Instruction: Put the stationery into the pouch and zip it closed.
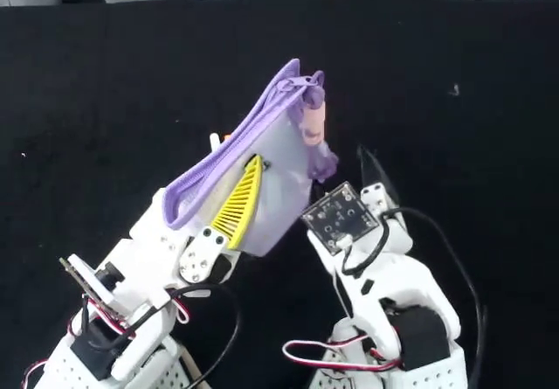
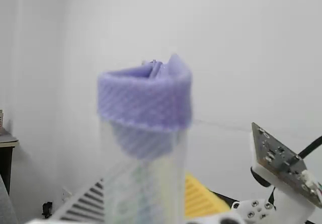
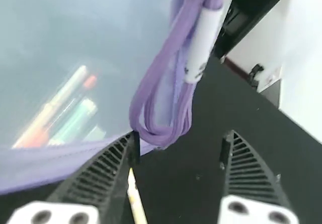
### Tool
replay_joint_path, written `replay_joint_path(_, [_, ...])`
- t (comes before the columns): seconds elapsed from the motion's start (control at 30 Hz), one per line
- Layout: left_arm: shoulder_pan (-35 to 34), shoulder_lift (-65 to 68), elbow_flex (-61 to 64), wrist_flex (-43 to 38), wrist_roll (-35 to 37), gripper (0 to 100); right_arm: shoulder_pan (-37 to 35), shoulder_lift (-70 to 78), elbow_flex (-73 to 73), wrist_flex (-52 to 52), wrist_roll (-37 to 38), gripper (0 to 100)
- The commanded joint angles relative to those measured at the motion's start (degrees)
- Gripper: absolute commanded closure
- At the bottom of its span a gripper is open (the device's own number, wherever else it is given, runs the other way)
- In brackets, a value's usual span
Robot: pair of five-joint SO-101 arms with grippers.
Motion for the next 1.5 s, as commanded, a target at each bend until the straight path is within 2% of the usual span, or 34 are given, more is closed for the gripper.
replay_joint_path(0.0, [-0.1, -0.4, -3.4, -0.1, 1.0, 97, -0.4, -0.1, -0.7, -3.2, -0.1, 73.3])
replay_joint_path(0.2, [-0.1, -0.5, -1.5, -0.2, 1.0, 97, -0.4, -0.6, -4.8, -1.1, -0.2, 73.3])
replay_joint_path(0.5, [-0.6, -0.5, -1.3, -0.4, 1.0, 97, -0.8, -0.7, -17.4, 14.6, 0.0, 73.3])
replay_joint_path(0.7, [-0.6, -0.5, -1.3, -0.4, 0.9, 97, -0.9, -0.4, -20.4, 19.3, 0.0, 73.3])
replay_joint_path(0.87, [-0.6, -0.3, -1.3, -0.4, 0.9, 97, -6.1, -0.3, -18.2, 22.0, 1.2, 73.3])
replay_joint_path(1.03, [-0.6, -0.4, -1.3, -0.3, 0.9, 97, -5.0, -0.7, -17.0, 16.1, 1.2, 73.3])
replay_joint_path(1.33, [-0.6, -0.5, -1.3, -0.3, 0.9, 97, -4.4, -0.6, -5.9, 1.0, 1.2, 73.4])
replay_joint_path(1.47, [-0.2, -0.5, -1.3, -0.2, 1.0, 97, -0.4, 0.0, -2.2, -7.0, 1.6, 73.4])
